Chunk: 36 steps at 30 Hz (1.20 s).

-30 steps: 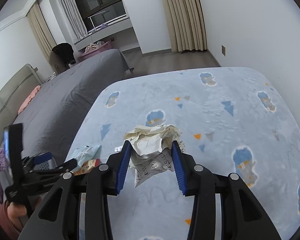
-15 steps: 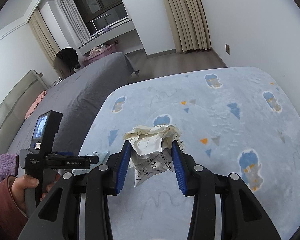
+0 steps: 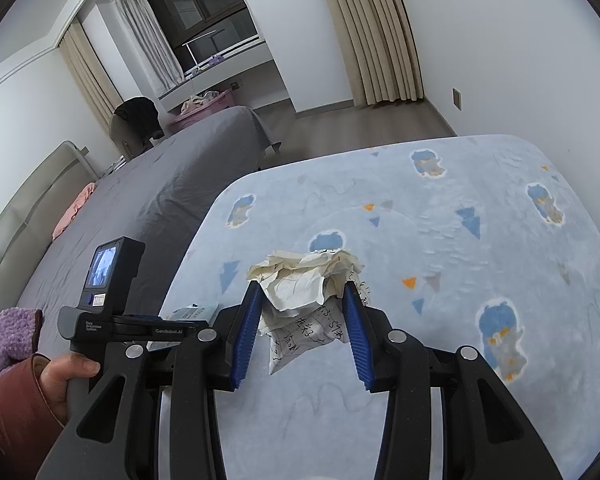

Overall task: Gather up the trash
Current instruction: 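Carry packet and paper over the wastebasket and open both tools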

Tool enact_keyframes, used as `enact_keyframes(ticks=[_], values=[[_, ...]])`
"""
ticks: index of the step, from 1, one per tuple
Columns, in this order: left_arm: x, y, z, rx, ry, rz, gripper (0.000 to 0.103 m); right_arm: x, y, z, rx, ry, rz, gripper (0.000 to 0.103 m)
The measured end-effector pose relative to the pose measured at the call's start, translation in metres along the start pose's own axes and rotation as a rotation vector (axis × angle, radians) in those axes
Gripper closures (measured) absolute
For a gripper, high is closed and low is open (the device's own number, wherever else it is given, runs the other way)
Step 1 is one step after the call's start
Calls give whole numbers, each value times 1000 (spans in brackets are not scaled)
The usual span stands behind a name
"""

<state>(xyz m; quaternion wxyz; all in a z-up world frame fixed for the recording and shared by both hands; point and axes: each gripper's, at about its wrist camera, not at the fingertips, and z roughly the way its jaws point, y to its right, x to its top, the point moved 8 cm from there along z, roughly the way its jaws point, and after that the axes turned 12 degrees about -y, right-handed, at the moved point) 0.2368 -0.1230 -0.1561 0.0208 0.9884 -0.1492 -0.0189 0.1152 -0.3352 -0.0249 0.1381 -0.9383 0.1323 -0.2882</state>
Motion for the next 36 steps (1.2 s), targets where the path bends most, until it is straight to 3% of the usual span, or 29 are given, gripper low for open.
enact_keyframes(ticks=[2, 6, 22, 36], values=[[1, 1, 2, -17, -14, -1, 44, 0, -1, 0, 0, 0, -1, 63], [0, 1, 1, -26, -2, 0, 52, 0, -1, 0, 1, 0, -1, 63], [-42, -5, -82, -22, 227, 35, 52, -2, -20, -8, -24, 36, -42, 63], [-128, -59, -118, 23, 359, 1, 52, -39, -96, 7, -3, 4, -168, 63]])
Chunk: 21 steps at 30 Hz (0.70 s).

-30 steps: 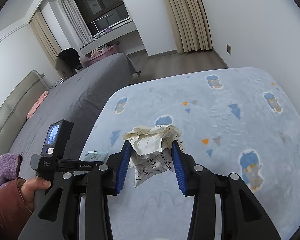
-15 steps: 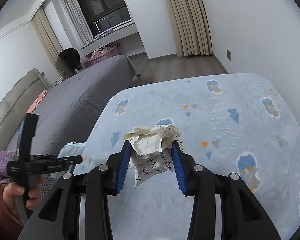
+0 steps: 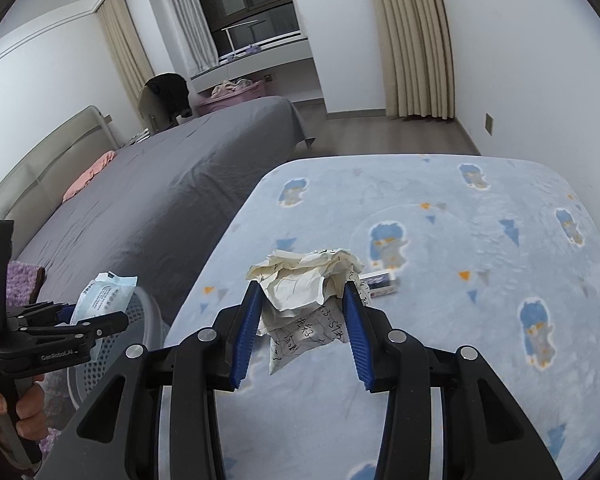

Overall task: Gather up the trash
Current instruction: 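Carry packet and paper over the wastebasket and open both tools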

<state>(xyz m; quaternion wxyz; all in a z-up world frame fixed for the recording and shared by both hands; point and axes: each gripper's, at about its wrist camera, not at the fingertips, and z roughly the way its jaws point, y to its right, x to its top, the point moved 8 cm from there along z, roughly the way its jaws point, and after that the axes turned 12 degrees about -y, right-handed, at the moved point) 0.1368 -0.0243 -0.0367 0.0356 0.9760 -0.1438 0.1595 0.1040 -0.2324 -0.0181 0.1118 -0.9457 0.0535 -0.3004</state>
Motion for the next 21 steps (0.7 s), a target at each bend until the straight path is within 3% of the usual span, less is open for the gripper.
enact_keyframes(ticks=[13, 21], values=[[-59, -88, -22, 70, 112, -114, 52, -46, -122, 39, 75, -91, -192, 63], [-73, -142, -21, 151, 174, -213, 52, -49, -174, 59, 125, -112, -227, 63]])
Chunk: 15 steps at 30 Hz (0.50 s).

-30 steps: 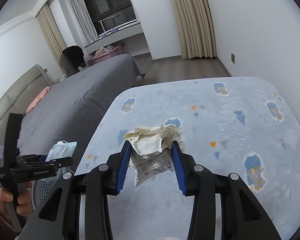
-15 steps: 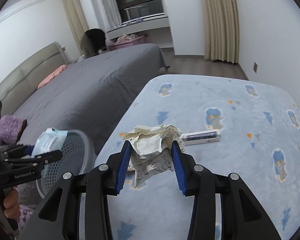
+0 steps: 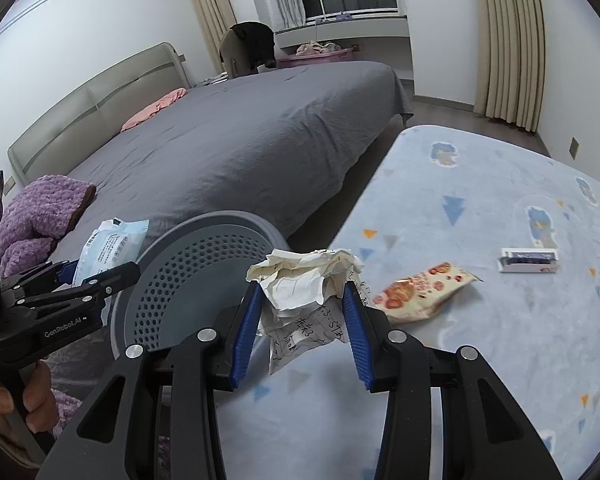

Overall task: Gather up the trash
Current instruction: 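Carry packet and paper over the wastebasket and open both tools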

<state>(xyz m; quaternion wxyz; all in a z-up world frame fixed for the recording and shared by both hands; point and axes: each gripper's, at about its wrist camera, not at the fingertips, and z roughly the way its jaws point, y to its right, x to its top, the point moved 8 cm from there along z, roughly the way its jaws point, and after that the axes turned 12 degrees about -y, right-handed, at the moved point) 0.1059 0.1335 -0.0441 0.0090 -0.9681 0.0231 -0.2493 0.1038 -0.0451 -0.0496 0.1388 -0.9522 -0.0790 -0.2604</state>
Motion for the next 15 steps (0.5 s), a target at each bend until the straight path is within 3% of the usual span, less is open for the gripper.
enact_keyframes(ticks=[5, 15], values=[[1, -15, 5, 20, 45, -33, 52, 8, -19, 12, -13, 5, -27, 63], [-8, -35, 19, 14, 38, -67, 51, 9, -50, 47, 0, -29, -79, 62]])
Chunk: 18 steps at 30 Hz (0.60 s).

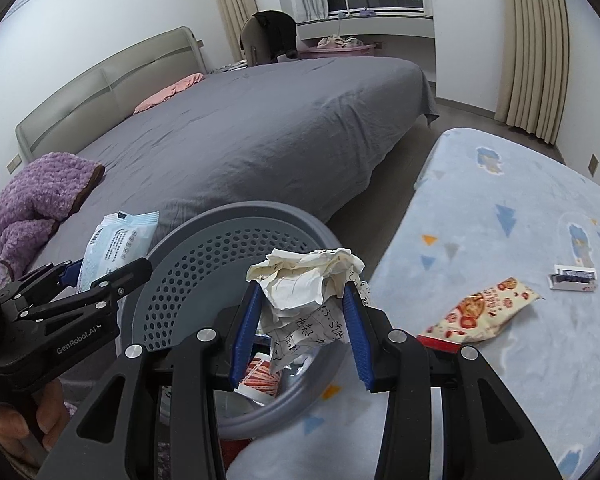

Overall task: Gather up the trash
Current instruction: 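Carry packet and paper over the wastebasket and open both tools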

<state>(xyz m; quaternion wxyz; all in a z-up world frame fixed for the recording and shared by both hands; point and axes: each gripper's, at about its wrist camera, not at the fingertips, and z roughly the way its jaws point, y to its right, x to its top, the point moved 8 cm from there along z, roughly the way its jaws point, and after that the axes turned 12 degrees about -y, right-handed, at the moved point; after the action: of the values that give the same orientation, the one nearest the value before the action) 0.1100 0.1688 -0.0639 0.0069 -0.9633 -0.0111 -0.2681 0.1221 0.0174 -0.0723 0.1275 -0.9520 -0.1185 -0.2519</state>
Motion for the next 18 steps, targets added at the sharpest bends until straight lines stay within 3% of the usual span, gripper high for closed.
enact_keyframes(ticks=[11, 13, 15, 18], values=[[-1, -13, 6, 28, 9, -31, 50, 13, -12, 15, 7, -16, -29, 62], [-1, -17, 7, 33, 7, -39, 42, 15, -13, 15, 8, -11, -31, 59], [-1, -21, 6, 46, 13, -51, 27, 17, -13, 14, 10, -1, -29, 44], [-1, -24, 6, 48, 15, -58, 26, 18, -13, 13, 17, 5, -22, 43]])
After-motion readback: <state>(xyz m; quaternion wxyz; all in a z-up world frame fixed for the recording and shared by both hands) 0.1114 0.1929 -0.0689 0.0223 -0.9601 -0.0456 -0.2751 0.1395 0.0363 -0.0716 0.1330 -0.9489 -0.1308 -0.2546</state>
